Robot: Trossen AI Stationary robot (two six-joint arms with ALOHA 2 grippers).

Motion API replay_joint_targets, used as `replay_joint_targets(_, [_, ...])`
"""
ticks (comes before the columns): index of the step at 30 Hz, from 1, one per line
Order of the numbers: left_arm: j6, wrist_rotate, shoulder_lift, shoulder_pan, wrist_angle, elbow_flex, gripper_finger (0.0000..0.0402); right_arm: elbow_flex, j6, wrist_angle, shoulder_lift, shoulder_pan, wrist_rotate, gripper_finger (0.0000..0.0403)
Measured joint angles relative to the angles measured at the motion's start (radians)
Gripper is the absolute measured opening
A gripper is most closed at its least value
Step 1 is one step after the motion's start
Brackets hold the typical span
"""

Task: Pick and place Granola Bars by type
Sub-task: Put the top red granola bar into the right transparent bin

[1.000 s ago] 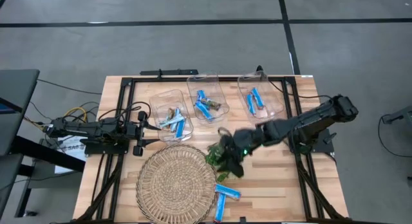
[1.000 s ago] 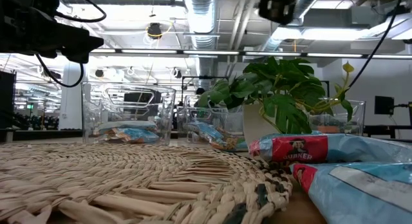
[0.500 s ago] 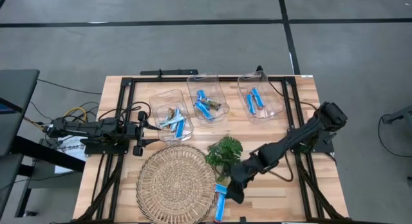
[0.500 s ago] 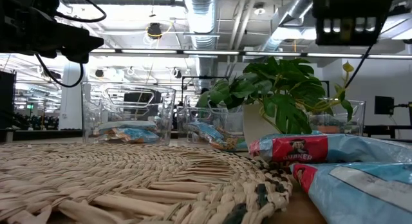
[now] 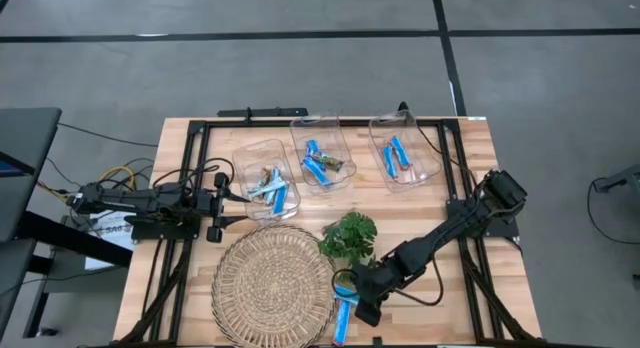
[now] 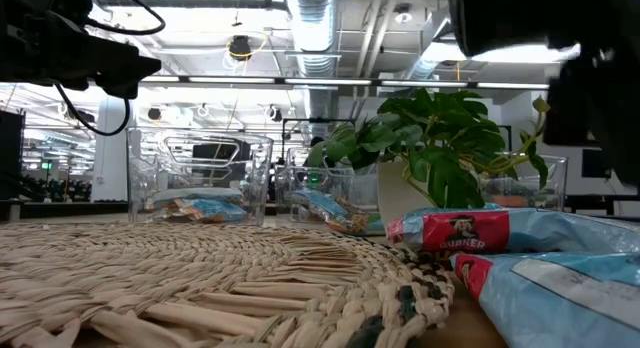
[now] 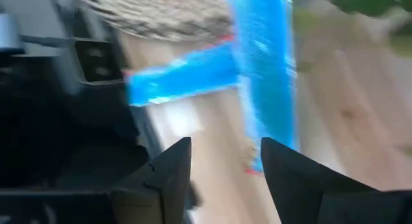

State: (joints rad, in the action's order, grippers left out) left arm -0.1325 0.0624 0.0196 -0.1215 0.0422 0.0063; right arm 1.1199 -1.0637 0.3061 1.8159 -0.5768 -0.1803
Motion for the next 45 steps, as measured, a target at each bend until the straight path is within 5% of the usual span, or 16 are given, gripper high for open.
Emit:
replay_joint_targets(9, [0.0, 0.0, 0.0, 0.0, 0.0, 0.0, 0.0196, 0.0, 0.093, 0.122, 0.0, 0.017, 0.083, 0.0182])
replay_joint_targets(33, [-0.009, 0.0, 0.0, 0.0, 0.0, 0.0, 0.0196, 0.0, 0.301, 0.044, 0.057, 0.009, 0.087, 0.0193])
replay_joint_targets(45, [-0.003, 0.0, 0.0, 0.0, 0.0, 0.0, 0.0196, 0.0, 0.315, -0.069, 0.121, 0.008, 0.019, 0.0129])
